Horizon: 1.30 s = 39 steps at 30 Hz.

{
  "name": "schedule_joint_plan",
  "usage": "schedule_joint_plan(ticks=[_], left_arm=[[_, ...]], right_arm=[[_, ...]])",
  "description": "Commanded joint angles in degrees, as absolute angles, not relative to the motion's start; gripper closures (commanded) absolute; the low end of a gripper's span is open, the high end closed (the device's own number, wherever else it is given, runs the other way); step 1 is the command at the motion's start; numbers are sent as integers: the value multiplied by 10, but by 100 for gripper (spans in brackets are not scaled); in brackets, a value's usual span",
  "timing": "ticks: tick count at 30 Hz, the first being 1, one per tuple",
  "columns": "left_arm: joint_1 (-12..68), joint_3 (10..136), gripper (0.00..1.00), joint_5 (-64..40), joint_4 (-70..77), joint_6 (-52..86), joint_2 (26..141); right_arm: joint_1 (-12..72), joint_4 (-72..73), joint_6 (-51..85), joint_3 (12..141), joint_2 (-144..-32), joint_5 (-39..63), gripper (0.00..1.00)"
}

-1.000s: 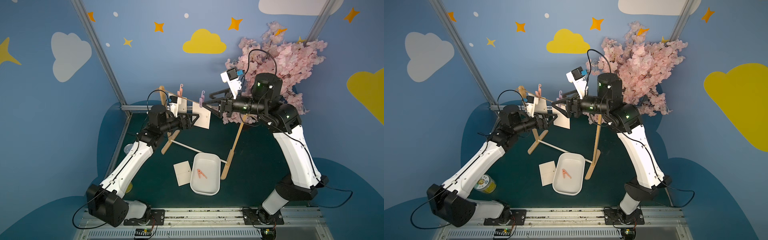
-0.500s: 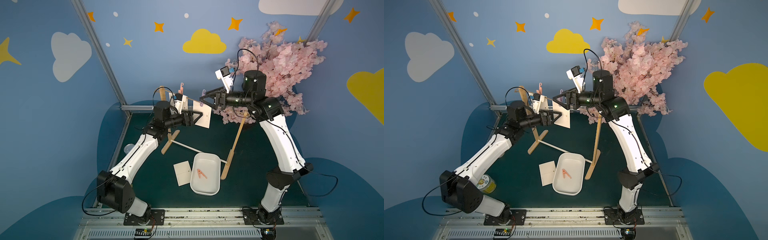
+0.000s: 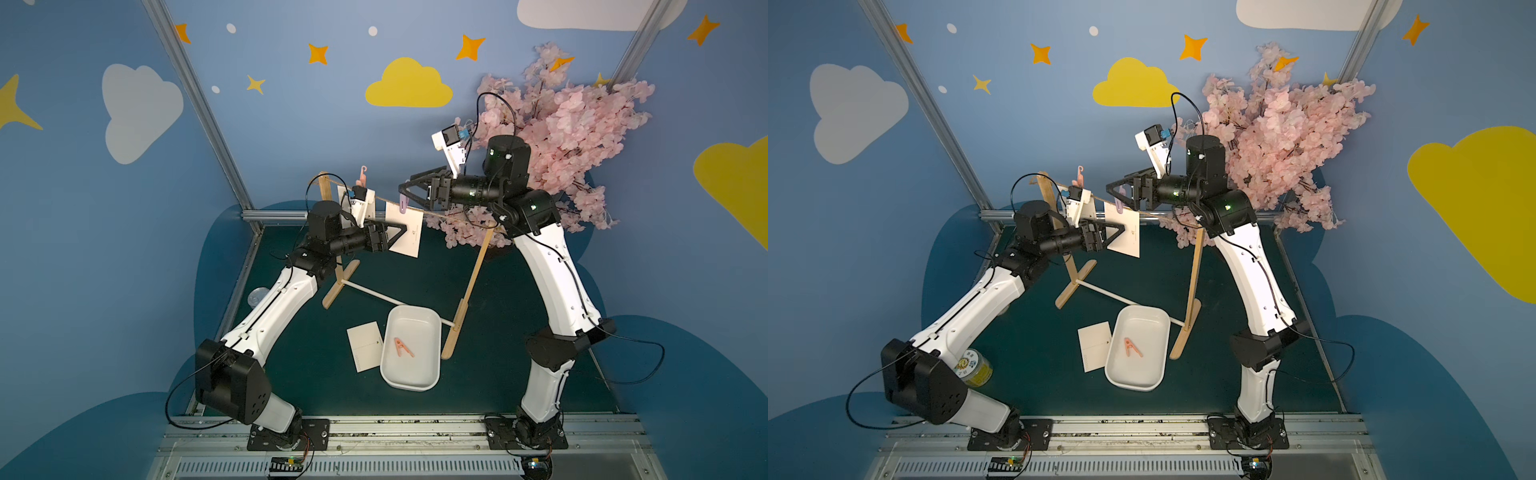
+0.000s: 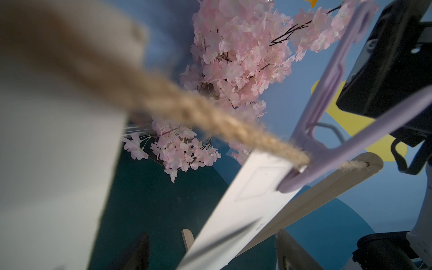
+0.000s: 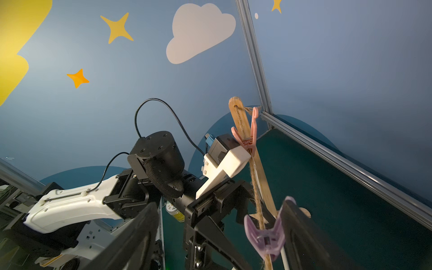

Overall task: Remove the postcards from the strings
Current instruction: Pinch the postcard on the clothesline.

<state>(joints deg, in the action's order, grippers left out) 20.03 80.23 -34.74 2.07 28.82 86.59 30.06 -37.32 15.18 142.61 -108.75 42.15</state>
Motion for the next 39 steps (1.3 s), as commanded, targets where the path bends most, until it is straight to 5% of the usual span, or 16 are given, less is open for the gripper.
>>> schedule_joint_plan(ticks=[1,26,39], left_arm=[[202,799,17,-360,50,287,871],[214,757,20,-364,116,315,875],[214,748,34,-366,127,312,868]], right_arm=[[298,-348,163,1446,-1095,428,17],[300,-353,148,1461,-1117,390,17],[301,-367,136,1469,-1131,385,17]])
